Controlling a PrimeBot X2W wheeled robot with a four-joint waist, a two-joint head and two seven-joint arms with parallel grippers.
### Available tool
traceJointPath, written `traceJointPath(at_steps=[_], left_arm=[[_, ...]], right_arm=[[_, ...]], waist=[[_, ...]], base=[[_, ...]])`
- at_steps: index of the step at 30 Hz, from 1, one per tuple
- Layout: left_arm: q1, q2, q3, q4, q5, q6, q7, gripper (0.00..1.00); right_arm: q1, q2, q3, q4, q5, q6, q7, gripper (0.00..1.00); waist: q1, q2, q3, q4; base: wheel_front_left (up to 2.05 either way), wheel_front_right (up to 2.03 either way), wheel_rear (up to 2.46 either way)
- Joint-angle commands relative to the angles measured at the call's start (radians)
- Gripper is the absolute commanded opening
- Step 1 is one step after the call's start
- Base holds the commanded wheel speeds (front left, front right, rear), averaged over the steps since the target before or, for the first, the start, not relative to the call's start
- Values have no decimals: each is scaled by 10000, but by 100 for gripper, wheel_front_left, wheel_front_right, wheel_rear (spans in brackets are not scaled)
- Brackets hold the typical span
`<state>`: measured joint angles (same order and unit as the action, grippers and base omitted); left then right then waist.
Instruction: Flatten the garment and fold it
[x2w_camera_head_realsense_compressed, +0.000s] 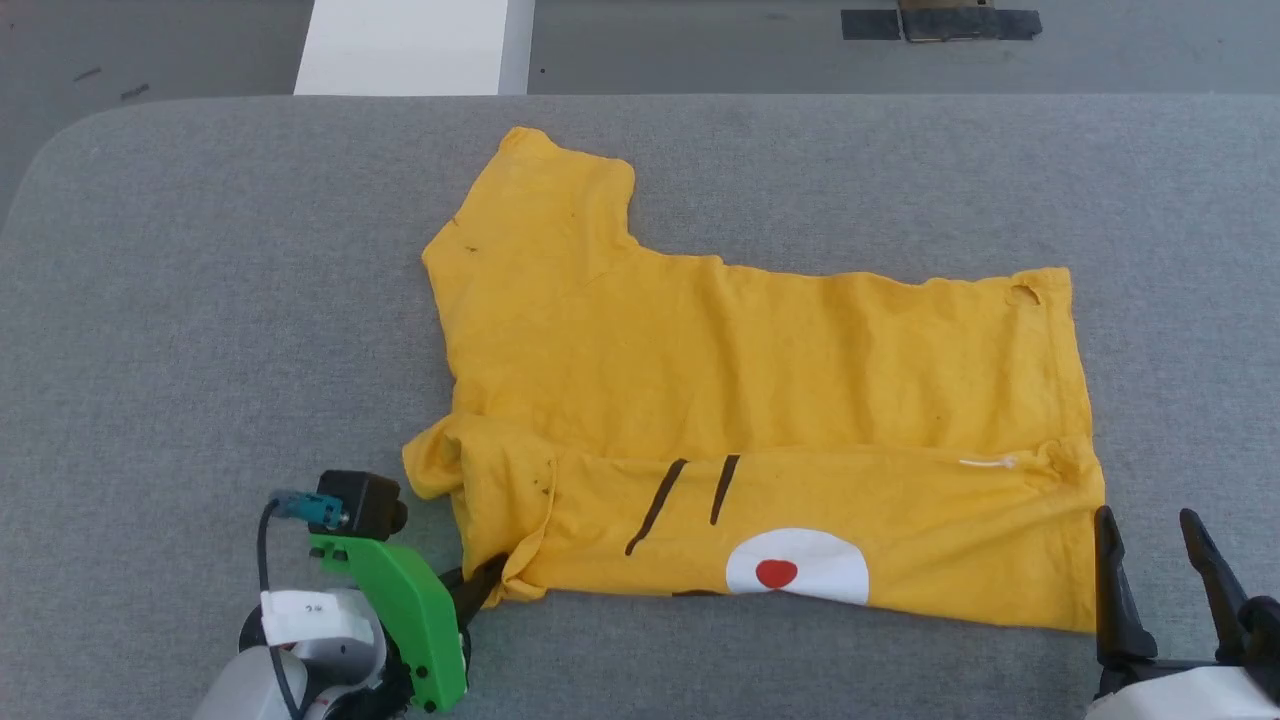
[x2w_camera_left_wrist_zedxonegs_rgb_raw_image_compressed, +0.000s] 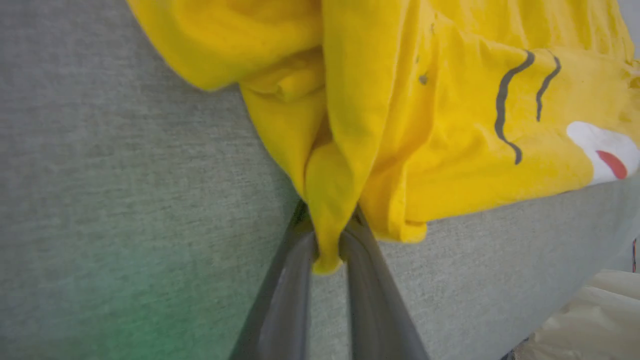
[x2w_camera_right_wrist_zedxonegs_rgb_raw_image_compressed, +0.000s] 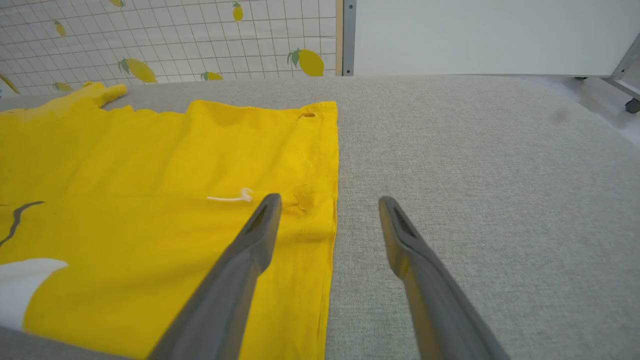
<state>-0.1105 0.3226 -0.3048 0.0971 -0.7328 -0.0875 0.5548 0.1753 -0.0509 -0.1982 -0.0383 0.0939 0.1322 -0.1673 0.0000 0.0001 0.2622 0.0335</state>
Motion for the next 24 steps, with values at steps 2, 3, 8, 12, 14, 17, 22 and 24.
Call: traceJointPath(at_steps=[2, 3, 8, 12, 14, 17, 22, 24], left_arm=[[192, -164, -48, 290, -153, -13, -131, 0], [216, -141, 6, 247, -160, -20, -227, 0], [542, -105, 308, -259, -231, 12, -808, 0], [799, -70, 379, -668, -262, 41, -969, 0], [882, -48, 399, -843, -271, 63, -1002, 0], [909, -21, 398, -1059, -275, 63, -1025, 0], [801, -28, 342, -1219, -305, 25, -1037, 0], [747, -36, 318, -1229, -328, 3, -1048, 0]], right_arm=[[-245, 7, 11, -103, -189, -15, 92, 100], [-285, 7, 36, -146, -156, -15, 133, 100], [-490, 7, 267, -715, 352, -15, 1019, 100], [-519, 7, 81, -1393, 721, -15, 3114, 100], [-506, 7, -226, -1708, 952, -15, 4494, 100], [-532, 7, -596, -2152, 1010, -15, 6403, 100], [-645, 7, -745, -2412, 1290, -15, 8002, 100], [-634, 7, -691, -2351, 1397, -15, 8381, 100]], waist=[[0, -1, -19, -28], [0, -1, -28, -40], [0, -1, -90, -96], [0, -1, -73, -129], [0, -1, -39, -145], [0, -1, 65, -114], [0, -1, 245, 4], [0, -1, 305, 59]], base=[[0, 0, 0], [0, 0, 0], [0, 0, 0], [0, 0, 0], [0, 0, 0], [0, 0, 0], [0, 0, 0], [0, 0, 0]])
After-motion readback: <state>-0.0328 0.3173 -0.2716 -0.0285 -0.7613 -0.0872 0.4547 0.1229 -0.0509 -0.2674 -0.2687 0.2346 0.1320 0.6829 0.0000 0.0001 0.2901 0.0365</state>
